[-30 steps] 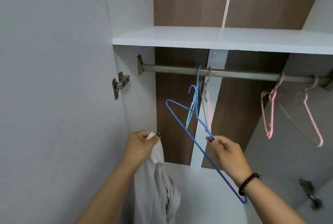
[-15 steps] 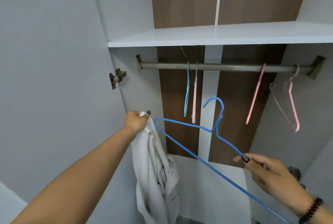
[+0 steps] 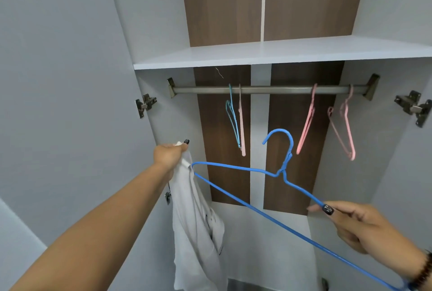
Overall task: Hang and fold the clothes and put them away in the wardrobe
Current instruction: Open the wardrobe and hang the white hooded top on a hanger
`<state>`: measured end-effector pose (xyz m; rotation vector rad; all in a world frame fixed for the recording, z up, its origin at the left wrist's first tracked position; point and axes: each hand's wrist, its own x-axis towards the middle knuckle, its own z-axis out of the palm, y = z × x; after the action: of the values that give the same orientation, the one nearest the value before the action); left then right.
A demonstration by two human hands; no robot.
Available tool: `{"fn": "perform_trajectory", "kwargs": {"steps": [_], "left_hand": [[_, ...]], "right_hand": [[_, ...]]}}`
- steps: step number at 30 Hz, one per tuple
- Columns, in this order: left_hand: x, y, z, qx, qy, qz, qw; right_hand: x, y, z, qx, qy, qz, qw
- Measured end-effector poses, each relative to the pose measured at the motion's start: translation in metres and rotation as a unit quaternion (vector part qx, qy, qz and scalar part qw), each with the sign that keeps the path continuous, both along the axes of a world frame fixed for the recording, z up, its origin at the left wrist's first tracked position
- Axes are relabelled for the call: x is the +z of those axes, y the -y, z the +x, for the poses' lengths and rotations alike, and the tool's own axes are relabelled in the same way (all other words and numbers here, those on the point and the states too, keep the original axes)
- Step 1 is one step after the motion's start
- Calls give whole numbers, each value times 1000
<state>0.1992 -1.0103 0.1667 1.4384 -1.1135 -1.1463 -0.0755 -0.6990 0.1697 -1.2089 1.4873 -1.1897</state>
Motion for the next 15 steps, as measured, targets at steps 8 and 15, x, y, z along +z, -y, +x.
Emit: {"fn": "perform_trajectory", "kwargs": {"steps": [8,15], "left_hand": [[28,-24,-19,-123,23,-29,992],[55,-73,-24,-317,-24,-30,947]], "right_hand": [[-4,8,11,21,4,34,999],[-24,30,35,0,-123,46,991]]}}
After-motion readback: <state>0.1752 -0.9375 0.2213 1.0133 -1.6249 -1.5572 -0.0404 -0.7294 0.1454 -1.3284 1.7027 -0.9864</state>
